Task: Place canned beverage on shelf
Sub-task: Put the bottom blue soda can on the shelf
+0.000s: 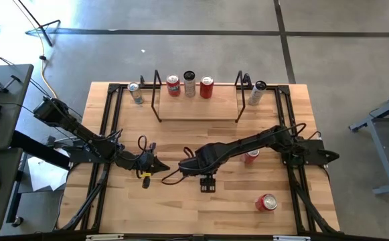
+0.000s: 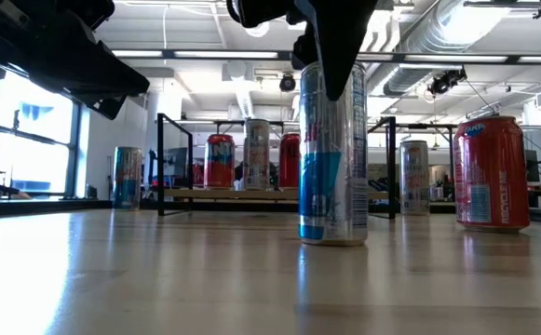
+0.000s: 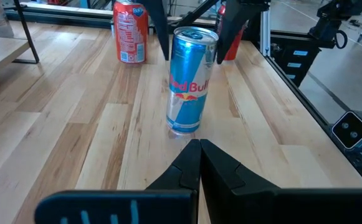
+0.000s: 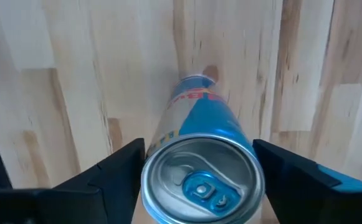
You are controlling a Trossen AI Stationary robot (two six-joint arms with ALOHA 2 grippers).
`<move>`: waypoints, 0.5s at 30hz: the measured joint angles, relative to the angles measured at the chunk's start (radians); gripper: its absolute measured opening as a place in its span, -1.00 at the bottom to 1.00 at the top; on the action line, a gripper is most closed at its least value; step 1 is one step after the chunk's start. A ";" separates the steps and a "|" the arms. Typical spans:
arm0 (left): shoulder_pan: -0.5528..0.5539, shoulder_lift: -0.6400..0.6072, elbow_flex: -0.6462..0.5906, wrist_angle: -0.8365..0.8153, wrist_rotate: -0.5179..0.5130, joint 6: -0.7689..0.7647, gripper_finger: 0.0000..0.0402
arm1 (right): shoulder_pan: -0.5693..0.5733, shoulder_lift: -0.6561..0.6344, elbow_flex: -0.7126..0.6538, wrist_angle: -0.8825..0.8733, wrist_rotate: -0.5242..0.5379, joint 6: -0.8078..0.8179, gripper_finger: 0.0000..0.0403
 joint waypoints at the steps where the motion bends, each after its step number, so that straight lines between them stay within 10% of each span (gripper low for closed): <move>1: 0.000 0.000 0.000 0.000 0.000 0.000 -1.00 | 0.001 0.000 0.000 0.003 0.001 0.009 0.42; 15: 0.000 0.000 0.000 0.000 0.000 0.000 -1.00 | -0.016 0.000 0.001 0.013 0.008 0.235 0.47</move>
